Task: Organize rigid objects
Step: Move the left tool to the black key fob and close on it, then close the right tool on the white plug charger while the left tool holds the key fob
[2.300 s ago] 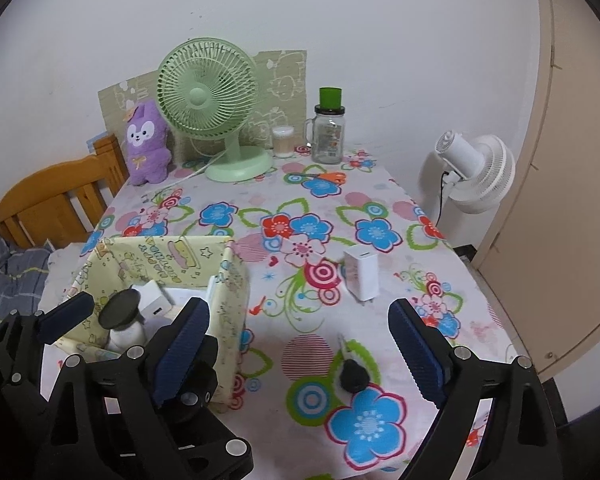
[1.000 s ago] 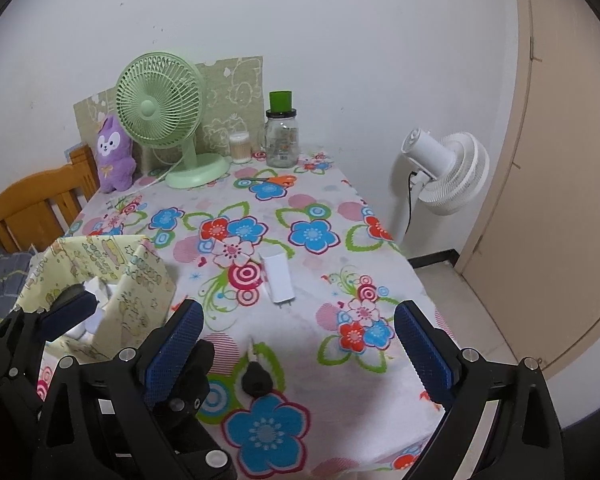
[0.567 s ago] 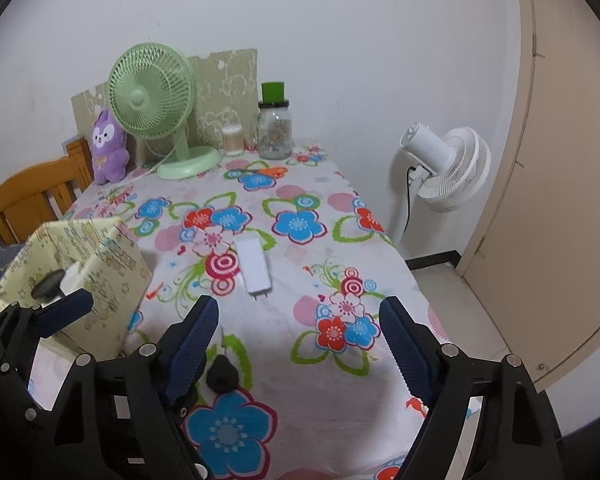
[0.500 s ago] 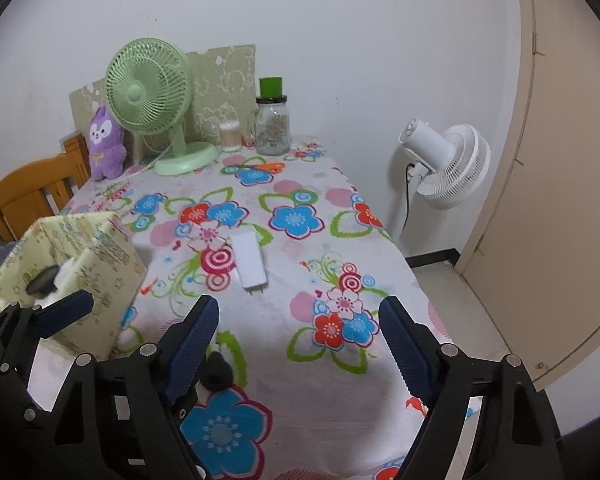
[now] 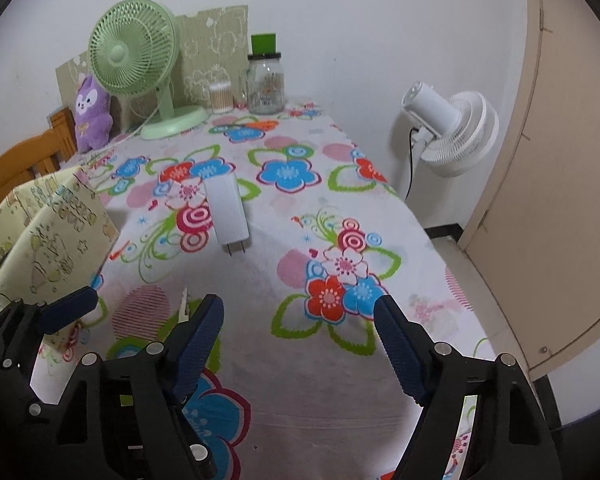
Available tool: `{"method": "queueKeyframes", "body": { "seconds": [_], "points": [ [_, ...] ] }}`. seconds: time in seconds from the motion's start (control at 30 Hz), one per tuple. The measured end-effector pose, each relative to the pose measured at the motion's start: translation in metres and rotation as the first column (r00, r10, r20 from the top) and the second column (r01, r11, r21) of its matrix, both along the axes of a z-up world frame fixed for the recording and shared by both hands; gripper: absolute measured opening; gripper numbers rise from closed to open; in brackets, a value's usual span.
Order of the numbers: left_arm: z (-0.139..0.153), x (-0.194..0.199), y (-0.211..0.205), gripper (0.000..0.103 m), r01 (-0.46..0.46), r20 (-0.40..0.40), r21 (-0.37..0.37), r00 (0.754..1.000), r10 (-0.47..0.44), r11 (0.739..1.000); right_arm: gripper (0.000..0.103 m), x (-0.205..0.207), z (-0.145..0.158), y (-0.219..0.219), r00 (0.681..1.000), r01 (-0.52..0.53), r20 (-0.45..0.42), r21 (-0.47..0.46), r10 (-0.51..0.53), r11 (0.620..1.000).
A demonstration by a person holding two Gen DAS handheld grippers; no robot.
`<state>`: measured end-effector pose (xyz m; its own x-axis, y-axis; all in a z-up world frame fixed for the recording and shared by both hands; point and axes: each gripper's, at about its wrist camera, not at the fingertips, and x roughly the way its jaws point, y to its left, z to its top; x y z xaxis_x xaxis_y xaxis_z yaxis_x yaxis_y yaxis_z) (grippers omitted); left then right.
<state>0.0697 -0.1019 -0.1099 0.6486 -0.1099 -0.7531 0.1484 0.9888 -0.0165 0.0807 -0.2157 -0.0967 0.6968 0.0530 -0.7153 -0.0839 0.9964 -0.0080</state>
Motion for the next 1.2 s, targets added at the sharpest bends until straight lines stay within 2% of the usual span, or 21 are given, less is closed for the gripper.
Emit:
{"method": "queueKeyframes", "body": {
  "seconds": [0.1,0.17,0.23,0.27,0.33,0.57,0.7,0.73,0.8,0.83,1.03,1.2],
  "points": [
    [-0.006,0.001,-0.003,0.085,0.004,-0.017,-0.001,1.000,-0.004,1.000,0.080,0.003,-0.006,0.000,1.000,0.001,-0.017,0.000,-0.001,1.000],
    [-0.010,0.002,-0.004,0.072,0.015,-0.040,-0.011,0.999,-0.015,1.000,0.080,0.005,-0.010,0.000,1.000,0.001,-0.027,-0.005,-0.001,1.000],
    [-0.013,0.003,-0.004,0.066,0.015,-0.056,-0.017,0.998,-0.016,1.000,0.080,0.006,-0.013,0.000,0.999,0.001,-0.035,-0.007,-0.001,1.000],
    [-0.014,0.003,-0.005,0.060,0.015,-0.061,-0.018,0.998,-0.016,1.000,0.080,0.007,-0.014,0.000,0.999,0.000,-0.039,-0.007,0.000,1.000],
    [-0.017,0.004,-0.004,0.055,0.017,-0.073,-0.025,0.997,-0.019,1.000,0.080,0.008,-0.016,0.000,0.999,-0.002,-0.043,-0.007,0.001,1.000],
    [-0.019,0.001,-0.008,0.054,0.020,-0.079,-0.023,0.997,-0.022,1.000,0.080,0.009,-0.019,0.002,0.999,-0.005,-0.053,-0.005,0.004,1.000],
    [-0.020,-0.002,-0.012,0.054,0.015,-0.064,0.005,0.998,-0.015,1.000,0.080,0.007,-0.020,0.003,0.998,-0.009,-0.056,-0.009,0.008,1.000],
    [-0.021,-0.003,-0.012,0.052,0.013,-0.063,0.005,0.998,-0.013,1.000,0.080,0.007,-0.020,0.004,0.998,-0.010,-0.055,-0.007,0.009,1.000],
    [-0.020,-0.004,-0.012,0.042,0.021,-0.066,0.007,0.998,-0.020,1.000,0.081,0.006,-0.020,0.004,0.998,-0.010,-0.055,-0.008,0.010,1.000],
    [-0.019,-0.004,-0.013,0.032,0.033,-0.067,0.010,0.997,-0.032,0.999,0.081,0.006,-0.020,0.004,0.998,-0.010,-0.055,-0.010,0.009,1.000],
    [-0.017,-0.003,-0.012,0.032,0.047,-0.083,0.011,0.995,-0.046,0.999,0.081,0.006,-0.020,0.005,0.998,-0.010,-0.054,-0.006,0.010,1.000],
    [-0.012,0.004,-0.007,0.032,0.028,-0.062,0.017,0.998,-0.027,0.999,0.081,0.013,-0.018,0.010,0.998,-0.023,-0.053,0.002,0.023,1.000]
  ]
}}
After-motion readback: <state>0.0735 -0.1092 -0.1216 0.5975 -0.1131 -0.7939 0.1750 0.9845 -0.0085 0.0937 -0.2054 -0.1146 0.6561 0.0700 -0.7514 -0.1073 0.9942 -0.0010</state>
